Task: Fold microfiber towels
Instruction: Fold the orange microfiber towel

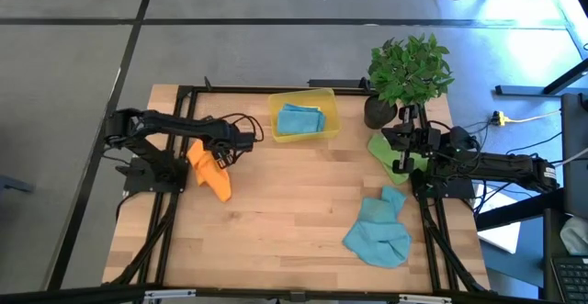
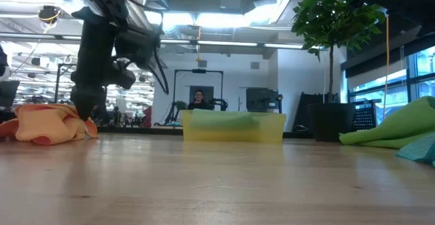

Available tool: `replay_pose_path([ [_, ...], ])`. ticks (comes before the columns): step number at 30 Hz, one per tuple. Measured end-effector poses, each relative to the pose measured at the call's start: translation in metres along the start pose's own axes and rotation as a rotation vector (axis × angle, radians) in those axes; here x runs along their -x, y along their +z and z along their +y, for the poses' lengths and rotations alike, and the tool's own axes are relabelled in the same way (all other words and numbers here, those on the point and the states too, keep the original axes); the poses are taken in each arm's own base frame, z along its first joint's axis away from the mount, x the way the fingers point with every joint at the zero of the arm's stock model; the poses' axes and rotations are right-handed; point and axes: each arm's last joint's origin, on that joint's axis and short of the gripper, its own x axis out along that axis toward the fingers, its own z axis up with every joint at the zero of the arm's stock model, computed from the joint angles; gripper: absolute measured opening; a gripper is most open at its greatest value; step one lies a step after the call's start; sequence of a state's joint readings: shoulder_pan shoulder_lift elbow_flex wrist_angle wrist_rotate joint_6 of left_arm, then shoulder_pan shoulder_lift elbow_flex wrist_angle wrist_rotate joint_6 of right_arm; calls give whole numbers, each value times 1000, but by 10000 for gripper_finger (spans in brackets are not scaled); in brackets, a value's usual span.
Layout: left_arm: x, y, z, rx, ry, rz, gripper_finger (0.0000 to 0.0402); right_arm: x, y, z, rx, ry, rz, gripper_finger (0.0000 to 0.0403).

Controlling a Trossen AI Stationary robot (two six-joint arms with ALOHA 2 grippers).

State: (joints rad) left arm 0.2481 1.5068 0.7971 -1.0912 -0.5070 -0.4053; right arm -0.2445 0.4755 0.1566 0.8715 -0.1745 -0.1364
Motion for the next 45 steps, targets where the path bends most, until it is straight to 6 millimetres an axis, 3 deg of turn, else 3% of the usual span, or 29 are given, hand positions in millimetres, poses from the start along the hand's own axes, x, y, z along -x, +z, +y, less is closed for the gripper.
replay_pose_path([
  [6,-11,4,-8,-72,66,45,204,0,0,0,-2,0,0,17],
  [9,-18,6,-12,-117,94,71,183,0,0,0,-4,1,6,17],
  [14,-24,8,-16,-158,113,101,108,0,-1,0,-27,2,9,17],
  [18,-15,11,-15,-159,117,105,24,0,-1,0,-28,2,9,17],
  [21,5,15,-11,-137,119,91,8,0,-1,0,-29,2,9,17],
  [25,50,22,-6,-87,107,-23,1,0,-1,0,-30,3,9,17],
  [30,120,21,0,28,44,-320,0,0,-1,1,-40,38,8,17],
  [35,174,18,-4,158,-22,-628,0,-12,0,1,-103,123,80,37],
  [39,194,20,-8,180,-47,-762,0,-27,-10,4,-136,154,196,86],
  [45,195,28,-11,206,-83,-786,0,-58,-22,9,-230,203,301,163],
])
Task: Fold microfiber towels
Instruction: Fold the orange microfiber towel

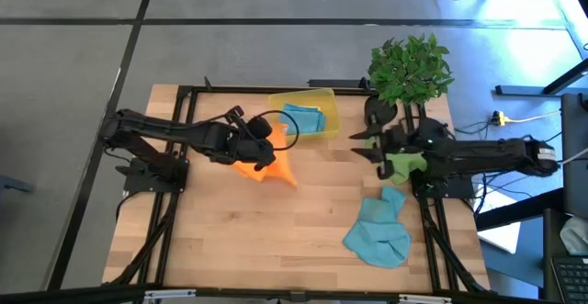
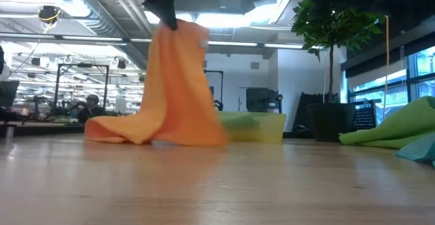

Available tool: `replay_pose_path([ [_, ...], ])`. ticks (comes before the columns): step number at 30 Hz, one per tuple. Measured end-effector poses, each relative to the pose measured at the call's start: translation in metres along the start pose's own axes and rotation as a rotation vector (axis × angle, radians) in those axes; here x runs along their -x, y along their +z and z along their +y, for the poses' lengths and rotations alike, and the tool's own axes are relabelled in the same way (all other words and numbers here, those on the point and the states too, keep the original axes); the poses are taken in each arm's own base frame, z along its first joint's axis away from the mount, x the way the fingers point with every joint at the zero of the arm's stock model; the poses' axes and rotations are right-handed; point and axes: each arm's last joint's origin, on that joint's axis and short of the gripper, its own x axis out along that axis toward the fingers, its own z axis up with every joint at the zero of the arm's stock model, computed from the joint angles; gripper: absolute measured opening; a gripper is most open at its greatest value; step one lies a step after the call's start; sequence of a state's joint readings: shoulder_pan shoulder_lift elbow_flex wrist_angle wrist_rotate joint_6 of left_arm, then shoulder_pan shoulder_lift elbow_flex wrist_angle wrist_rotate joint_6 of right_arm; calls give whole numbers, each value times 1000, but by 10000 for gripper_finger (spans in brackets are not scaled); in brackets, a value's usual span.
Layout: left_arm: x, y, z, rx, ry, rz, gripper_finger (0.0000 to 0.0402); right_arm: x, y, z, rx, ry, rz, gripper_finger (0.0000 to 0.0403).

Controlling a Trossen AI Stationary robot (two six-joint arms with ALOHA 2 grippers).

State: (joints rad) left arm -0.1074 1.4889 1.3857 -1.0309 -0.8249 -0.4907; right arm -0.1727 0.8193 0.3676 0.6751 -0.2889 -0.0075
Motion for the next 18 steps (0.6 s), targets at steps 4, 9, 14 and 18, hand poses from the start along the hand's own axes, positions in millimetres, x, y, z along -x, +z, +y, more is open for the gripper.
replay_pose_path([
  [4,-2,1,-3,1,0,-4,0,-28,-6,2,12,39,72,189],
  [9,-3,1,-5,6,-5,-8,0,-64,-25,3,51,67,189,195],
  [14,-1,1,-8,7,-15,-20,0,-92,-46,-3,131,-19,282,195],
  [18,3,0,-11,-3,-28,-26,0,-113,-61,-14,222,-200,355,195],
])
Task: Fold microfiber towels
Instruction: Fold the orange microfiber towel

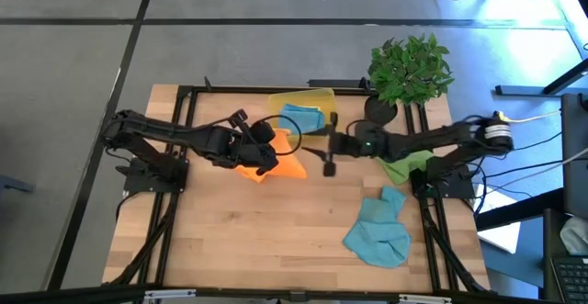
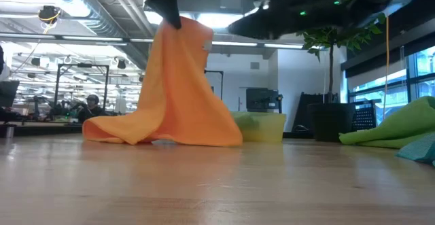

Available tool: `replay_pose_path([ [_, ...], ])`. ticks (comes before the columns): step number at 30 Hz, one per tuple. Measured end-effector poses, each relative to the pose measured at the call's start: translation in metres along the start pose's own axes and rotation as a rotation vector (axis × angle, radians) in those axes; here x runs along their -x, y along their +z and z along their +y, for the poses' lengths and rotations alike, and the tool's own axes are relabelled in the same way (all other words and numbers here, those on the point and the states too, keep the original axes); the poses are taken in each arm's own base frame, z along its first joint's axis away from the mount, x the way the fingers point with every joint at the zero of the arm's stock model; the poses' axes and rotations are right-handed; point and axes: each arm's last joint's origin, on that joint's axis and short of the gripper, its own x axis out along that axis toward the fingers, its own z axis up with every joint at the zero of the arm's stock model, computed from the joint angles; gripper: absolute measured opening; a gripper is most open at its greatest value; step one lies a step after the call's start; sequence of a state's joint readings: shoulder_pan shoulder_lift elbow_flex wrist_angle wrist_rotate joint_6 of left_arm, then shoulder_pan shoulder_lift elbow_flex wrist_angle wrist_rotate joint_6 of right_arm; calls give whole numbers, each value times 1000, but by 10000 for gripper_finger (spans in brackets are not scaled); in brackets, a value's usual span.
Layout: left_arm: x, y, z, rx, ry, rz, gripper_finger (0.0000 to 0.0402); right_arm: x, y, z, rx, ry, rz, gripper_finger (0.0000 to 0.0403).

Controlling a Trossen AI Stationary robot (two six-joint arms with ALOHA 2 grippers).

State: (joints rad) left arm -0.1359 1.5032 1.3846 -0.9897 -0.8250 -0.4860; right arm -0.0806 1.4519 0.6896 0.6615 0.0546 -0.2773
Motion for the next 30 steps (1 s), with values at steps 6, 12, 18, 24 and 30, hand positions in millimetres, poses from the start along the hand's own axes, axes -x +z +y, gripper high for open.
replay_pose_path([
  [6,5,-1,-5,-6,-18,-13,0,-31,1,0,65,-6,-62,195],
  [12,10,-3,-9,-10,-37,-25,0,-48,2,-1,64,-31,-60,192],
  [18,15,-5,-13,-21,-55,-34,0,-50,0,-1,69,-31,-51,146],
  [24,15,-5,-14,-22,-61,-34,0,-50,-1,-4,138,-132,-9,47],
  [30,15,-6,-15,-25,-109,-6,0,-49,1,-1,168,-134,-13,11],
])
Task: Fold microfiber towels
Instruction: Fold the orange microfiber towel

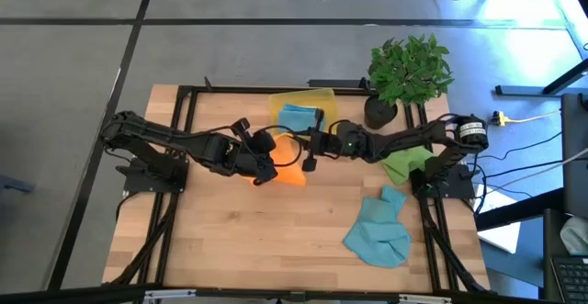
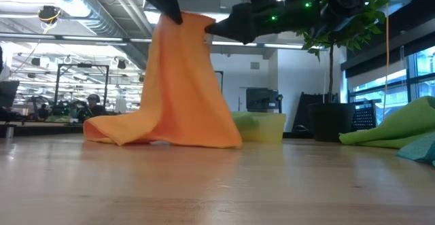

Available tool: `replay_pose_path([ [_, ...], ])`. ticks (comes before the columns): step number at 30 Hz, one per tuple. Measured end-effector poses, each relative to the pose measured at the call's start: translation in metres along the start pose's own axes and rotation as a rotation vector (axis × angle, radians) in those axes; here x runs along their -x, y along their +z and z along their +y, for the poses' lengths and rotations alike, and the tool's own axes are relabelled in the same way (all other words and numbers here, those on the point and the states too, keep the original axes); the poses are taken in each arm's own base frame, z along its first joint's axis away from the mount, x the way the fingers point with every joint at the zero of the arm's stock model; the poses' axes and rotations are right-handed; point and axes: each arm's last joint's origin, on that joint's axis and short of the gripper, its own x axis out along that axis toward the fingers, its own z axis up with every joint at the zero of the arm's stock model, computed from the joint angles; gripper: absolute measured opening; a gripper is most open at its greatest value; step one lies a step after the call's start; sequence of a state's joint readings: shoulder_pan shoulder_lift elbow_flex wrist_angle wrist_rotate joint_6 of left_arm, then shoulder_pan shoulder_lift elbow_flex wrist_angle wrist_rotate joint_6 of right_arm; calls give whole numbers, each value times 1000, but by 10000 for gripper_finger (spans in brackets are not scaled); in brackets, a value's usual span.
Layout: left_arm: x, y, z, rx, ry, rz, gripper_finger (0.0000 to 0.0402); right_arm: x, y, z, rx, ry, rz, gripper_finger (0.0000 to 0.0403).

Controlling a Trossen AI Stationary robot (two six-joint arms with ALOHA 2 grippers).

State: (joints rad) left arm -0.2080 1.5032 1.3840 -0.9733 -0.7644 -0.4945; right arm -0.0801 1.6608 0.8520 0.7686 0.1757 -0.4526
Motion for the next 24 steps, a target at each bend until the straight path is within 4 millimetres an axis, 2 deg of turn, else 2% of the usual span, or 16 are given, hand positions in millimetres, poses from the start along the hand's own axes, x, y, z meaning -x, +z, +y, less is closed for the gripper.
replay_pose_path([
  [6,-10,-21,-9,-41,-85,108,38,1,1,0,6,4,2,6],
  [13,-29,-76,-26,-57,-64,206,104,14,14,-11,58,-37,58,4],
  [20,-49,-126,-57,-52,-218,71,149,25,20,-16,62,-9,112,6],
  [24,-62,-151,-62,4,-316,33,164,25,18,-15,46,-3,128,6],
])
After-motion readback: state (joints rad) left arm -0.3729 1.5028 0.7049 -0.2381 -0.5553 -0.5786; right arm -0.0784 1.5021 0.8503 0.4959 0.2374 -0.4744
